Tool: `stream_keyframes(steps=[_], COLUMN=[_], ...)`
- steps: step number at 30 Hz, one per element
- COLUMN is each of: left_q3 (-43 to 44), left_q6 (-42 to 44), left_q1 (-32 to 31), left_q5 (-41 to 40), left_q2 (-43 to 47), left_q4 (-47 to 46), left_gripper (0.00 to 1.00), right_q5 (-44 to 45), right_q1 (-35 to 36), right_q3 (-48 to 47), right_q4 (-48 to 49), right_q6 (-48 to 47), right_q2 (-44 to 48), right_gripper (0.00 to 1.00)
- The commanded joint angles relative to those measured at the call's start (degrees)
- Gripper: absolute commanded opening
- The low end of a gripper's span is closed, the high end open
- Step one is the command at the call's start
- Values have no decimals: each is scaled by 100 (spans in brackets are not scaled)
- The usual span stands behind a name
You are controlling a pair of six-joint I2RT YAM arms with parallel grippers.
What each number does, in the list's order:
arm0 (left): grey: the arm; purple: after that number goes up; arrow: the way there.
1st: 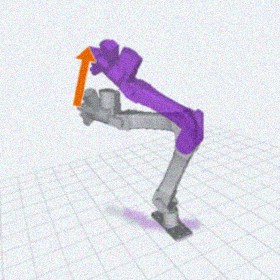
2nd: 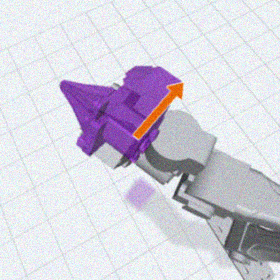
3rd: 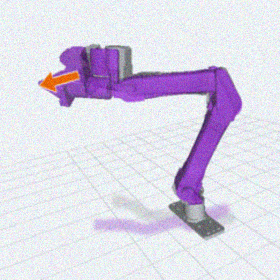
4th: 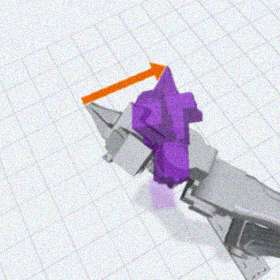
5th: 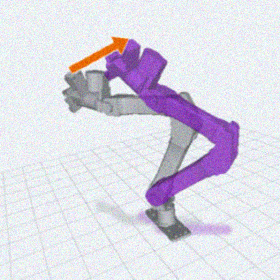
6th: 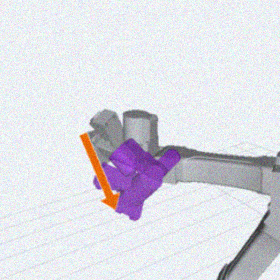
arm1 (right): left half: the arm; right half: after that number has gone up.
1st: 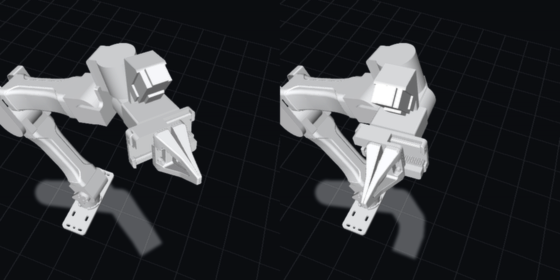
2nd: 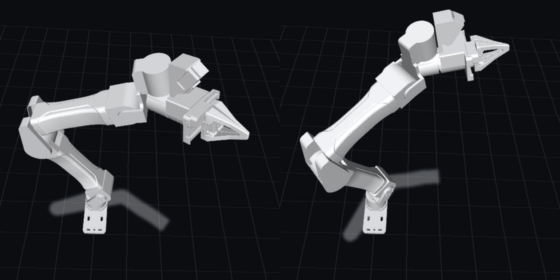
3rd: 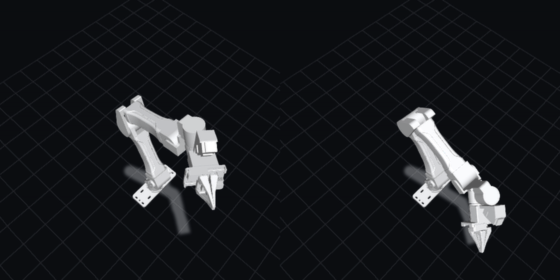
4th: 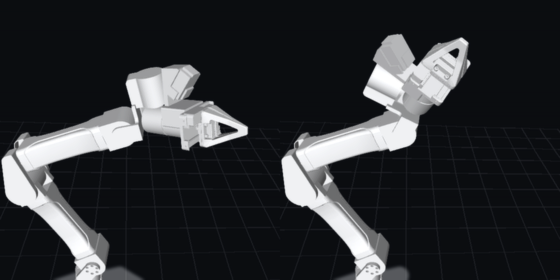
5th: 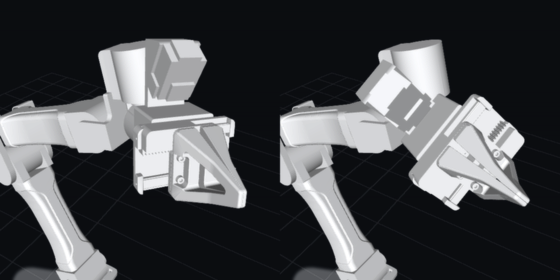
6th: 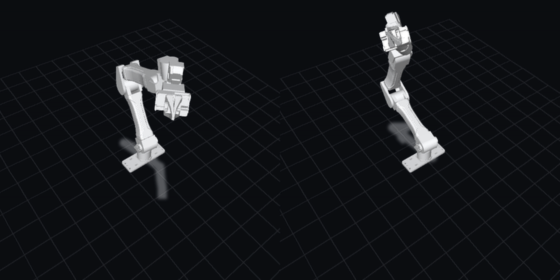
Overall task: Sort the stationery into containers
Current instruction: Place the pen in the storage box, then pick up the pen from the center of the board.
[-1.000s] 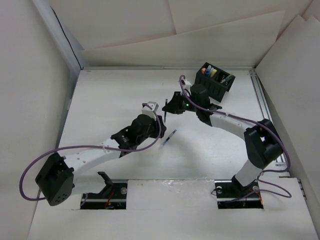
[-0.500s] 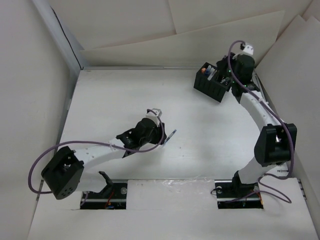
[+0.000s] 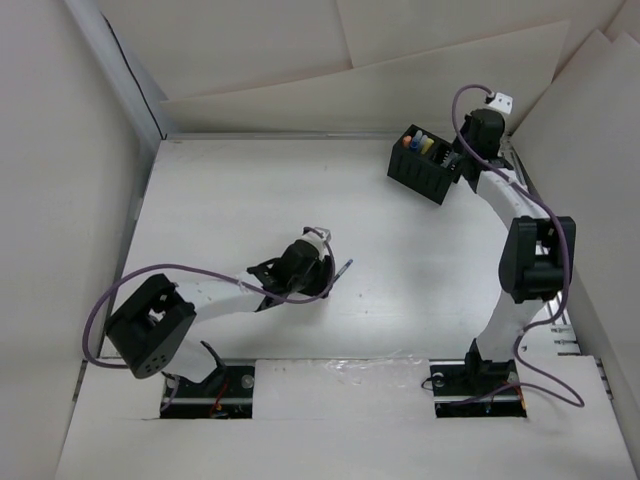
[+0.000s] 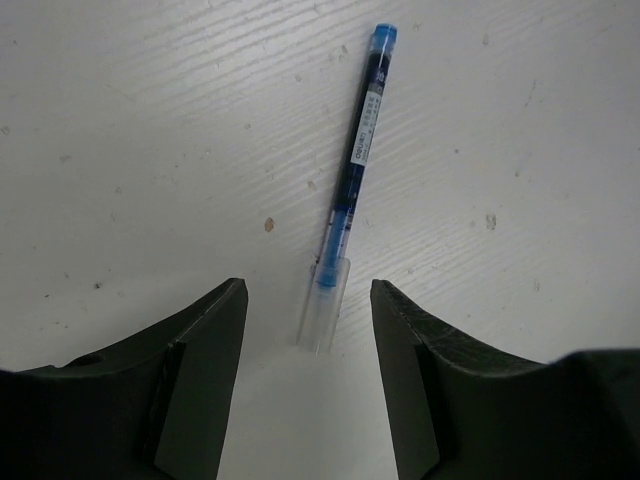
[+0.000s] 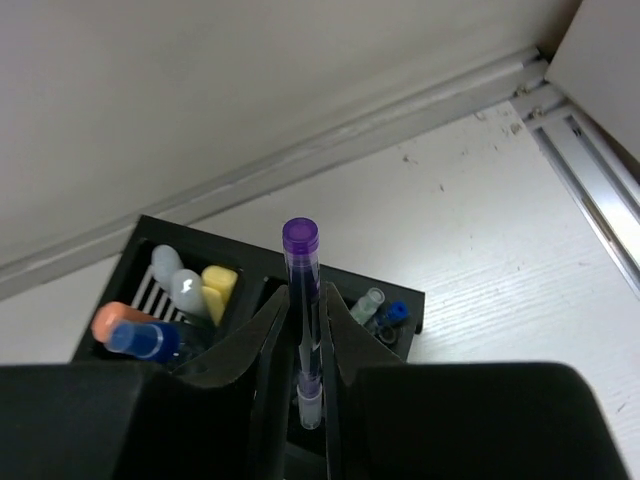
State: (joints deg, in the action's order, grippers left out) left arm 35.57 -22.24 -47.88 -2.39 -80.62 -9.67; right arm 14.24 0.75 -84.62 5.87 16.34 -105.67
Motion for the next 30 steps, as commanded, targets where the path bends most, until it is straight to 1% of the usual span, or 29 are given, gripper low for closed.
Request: stream_keyframes(steps=[1, 2, 5, 6, 7, 10, 11, 13, 16, 17, 18, 20, 21, 22, 23, 24, 28, 29, 30], left_q3=[81, 81, 81, 81, 81, 134, 134, 186, 301, 414, 485, 652, 835, 916, 977, 1048, 1048, 1048, 1048], left_q6=[150, 150, 150, 150, 202, 202, 202, 202, 264, 316, 317, 317, 317, 317, 317, 256, 203, 202, 202], left_q1=[-2, -2, -2, -2, -2, -2, -54, -55, -274, -466, -572, -784, -959, -1021, -1074, -1075, -1075, -1075, -1075], left_q5=[99, 99, 99, 47, 46, -7, -7, -7, -138, -252, -531, -805, -946, -1173, -1254, -1316, -1369, -1369, -1421], left_q2=[-86, -138, -190, -243, -244, -375, -376, -489, -656, -735, -806, -1094, -1201, -1297, -1438, -1500, -1553, -1553, -1553], left_q4=[-96, -96, -96, -96, -96, -149, -149, -149, -158, -158, -62, 149, 237, 307, 421, 422, 422, 422, 422], left_gripper=[50, 50, 51, 51, 52, 52, 52, 52, 52, 49, 48, 45, 38, 34, 33, 33, 26, 23, 16], right_q5=[237, 289, 360, 291, 238, 97, 97, -35, -88, -88, -140, -210, -211, -211, -272, -377, -624, -624, -685], right_q1=[-23, 30, 82, 83, 83, 83, 83, 136, 249, 302, 303, 451, 452, 539, 636, 636, 917, 970, 1040], right_q3=[-292, -292, -239, -178, -99, 76, 129, 278, 463, 586, 657, 841, 903, 964, 1034, 1192, 1728, 1860, 2001], right_q4=[64, 64, 64, 64, 64, 64, 64, 64, 64, 64, 64, 64, 64, 64, 64, 64, 64, 64, 64], right_q6=[-157, -157, -17, 62, 158, 308, 309, 361, 475, 536, 537, 607, 660, 660, 660, 712, 844, 845, 845], right_q2=[-59, -59, -59, -59, 54, 335, 423, 608, 994, 1187, 1293, 1487, 1670, 1768, 1865, 2066, 2611, 2734, 2849], right_gripper=[16, 20, 50, 58, 69, 85, 87, 87, 88, 88, 88, 87, 82, 80, 79, 75, 69, 67, 65])
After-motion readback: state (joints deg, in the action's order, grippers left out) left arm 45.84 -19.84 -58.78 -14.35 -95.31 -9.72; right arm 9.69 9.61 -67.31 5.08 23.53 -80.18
